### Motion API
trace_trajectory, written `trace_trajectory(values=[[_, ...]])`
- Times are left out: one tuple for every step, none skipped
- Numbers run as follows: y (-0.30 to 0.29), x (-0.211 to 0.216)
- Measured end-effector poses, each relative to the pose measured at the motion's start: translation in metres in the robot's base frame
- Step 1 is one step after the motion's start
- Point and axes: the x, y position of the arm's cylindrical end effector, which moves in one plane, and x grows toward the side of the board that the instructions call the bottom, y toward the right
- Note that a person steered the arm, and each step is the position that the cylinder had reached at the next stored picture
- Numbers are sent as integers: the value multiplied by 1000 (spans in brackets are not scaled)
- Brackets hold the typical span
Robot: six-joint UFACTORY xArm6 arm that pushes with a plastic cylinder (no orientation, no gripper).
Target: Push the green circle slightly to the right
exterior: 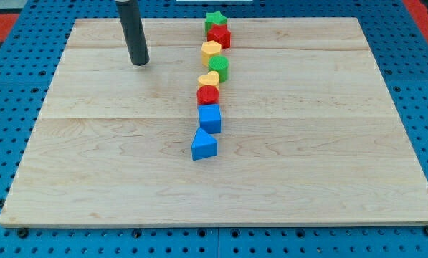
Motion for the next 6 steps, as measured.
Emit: trace_trajectory(values=[[7,7],[13,9],[30,10],[81,10],[137,11],[139,24]])
